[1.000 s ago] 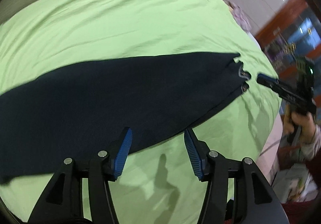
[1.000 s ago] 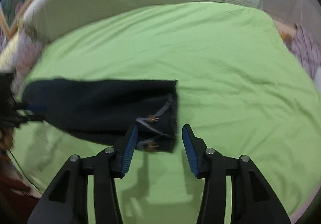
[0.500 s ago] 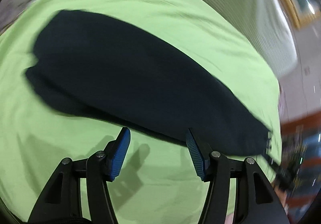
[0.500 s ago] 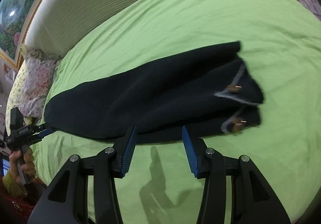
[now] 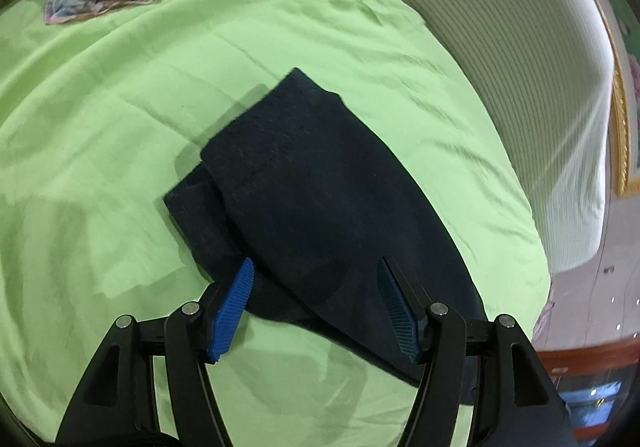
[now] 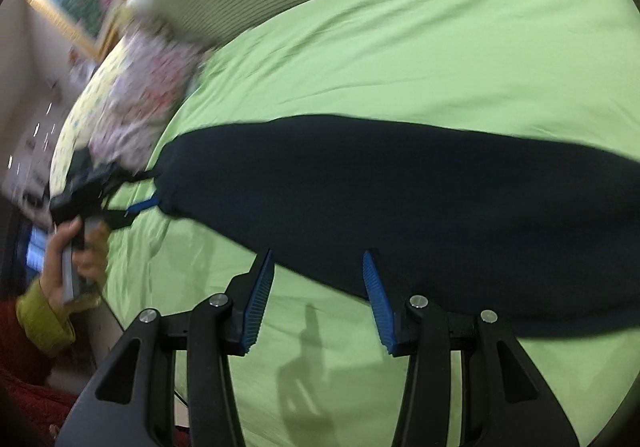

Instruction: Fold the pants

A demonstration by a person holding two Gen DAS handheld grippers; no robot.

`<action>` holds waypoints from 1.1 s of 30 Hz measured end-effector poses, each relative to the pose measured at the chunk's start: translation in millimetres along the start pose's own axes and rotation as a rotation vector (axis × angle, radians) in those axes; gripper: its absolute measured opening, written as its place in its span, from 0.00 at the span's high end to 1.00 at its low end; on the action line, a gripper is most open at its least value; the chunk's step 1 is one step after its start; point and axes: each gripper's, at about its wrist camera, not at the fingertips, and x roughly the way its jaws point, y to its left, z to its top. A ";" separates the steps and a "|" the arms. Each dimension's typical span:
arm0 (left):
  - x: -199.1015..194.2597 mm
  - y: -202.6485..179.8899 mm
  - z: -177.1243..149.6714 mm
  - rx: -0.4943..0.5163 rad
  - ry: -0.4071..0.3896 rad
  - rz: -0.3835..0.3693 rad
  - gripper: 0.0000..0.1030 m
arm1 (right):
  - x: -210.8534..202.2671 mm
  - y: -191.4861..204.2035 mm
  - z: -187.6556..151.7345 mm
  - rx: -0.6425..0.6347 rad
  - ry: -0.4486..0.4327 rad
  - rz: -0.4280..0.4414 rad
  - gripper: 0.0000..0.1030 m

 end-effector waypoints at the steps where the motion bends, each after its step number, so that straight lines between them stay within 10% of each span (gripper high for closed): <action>1: 3.6 -2.1 2.2 -0.006 -0.001 -0.001 0.37 | 11.5 20.1 1.3 -0.079 0.016 -0.016 0.54; 11: 15.5 21.7 27.3 -0.098 -0.014 -0.037 0.39 | 94.7 116.9 -2.6 -0.569 0.100 -0.146 0.54; 15: 12.9 25.3 29.7 -0.109 -0.032 -0.040 0.47 | 106.7 108.0 -0.3 -0.604 0.131 -0.182 0.74; 18: 12.4 28.0 33.2 -0.104 -0.036 -0.040 0.74 | 101.2 99.7 4.9 -0.593 0.134 -0.167 0.94; 33: -20.8 24.0 5.5 0.007 -0.077 -0.055 0.88 | 58.6 110.4 7.2 -0.593 0.146 -0.046 0.95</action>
